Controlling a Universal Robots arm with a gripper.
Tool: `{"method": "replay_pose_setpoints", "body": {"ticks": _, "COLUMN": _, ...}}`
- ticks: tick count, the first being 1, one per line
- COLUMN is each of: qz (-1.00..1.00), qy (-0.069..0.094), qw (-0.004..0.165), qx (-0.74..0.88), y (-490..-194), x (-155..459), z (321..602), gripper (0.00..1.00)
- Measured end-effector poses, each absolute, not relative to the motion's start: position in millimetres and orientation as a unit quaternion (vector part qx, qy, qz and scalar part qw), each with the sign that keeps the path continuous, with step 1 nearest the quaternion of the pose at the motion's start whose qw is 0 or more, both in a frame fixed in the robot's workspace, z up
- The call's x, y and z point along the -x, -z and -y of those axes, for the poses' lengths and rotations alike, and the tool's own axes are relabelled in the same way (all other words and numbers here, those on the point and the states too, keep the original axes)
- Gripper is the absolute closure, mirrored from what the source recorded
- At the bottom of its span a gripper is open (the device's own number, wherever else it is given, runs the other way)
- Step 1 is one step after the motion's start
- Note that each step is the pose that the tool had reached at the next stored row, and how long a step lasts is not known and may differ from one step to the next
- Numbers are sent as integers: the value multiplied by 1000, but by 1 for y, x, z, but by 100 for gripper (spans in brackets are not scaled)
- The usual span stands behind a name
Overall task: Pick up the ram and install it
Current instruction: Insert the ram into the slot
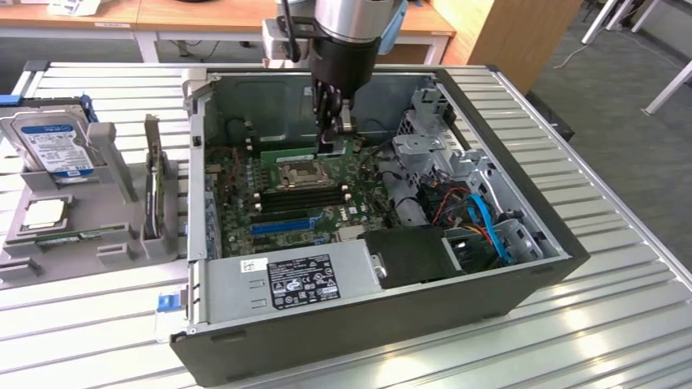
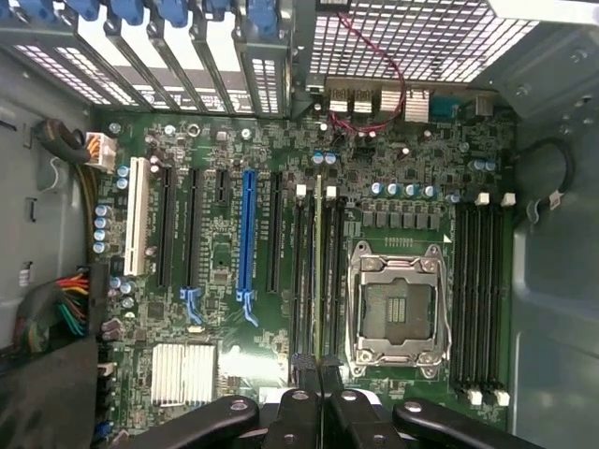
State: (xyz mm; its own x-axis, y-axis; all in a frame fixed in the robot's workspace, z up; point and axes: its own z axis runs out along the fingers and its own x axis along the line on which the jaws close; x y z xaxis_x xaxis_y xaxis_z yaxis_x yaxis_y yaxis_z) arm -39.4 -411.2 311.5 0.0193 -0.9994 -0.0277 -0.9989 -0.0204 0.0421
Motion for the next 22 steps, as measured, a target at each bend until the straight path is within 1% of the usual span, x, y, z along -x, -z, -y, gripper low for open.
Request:
{"method": "replay_pose_setpoints", "body": {"ticks": 12, "qz": 700, "qy": 24, "qw": 5, "qx": -713, "y": -291, "x": 40, "z": 411, "gripper": 89}}
{"method": "replay_pose_setpoints", "body": {"ticks": 22, "qz": 701, "qy": 24, "qw": 5, "qx": -713, "y": -286, "x": 40, "z": 411, "gripper": 89}}
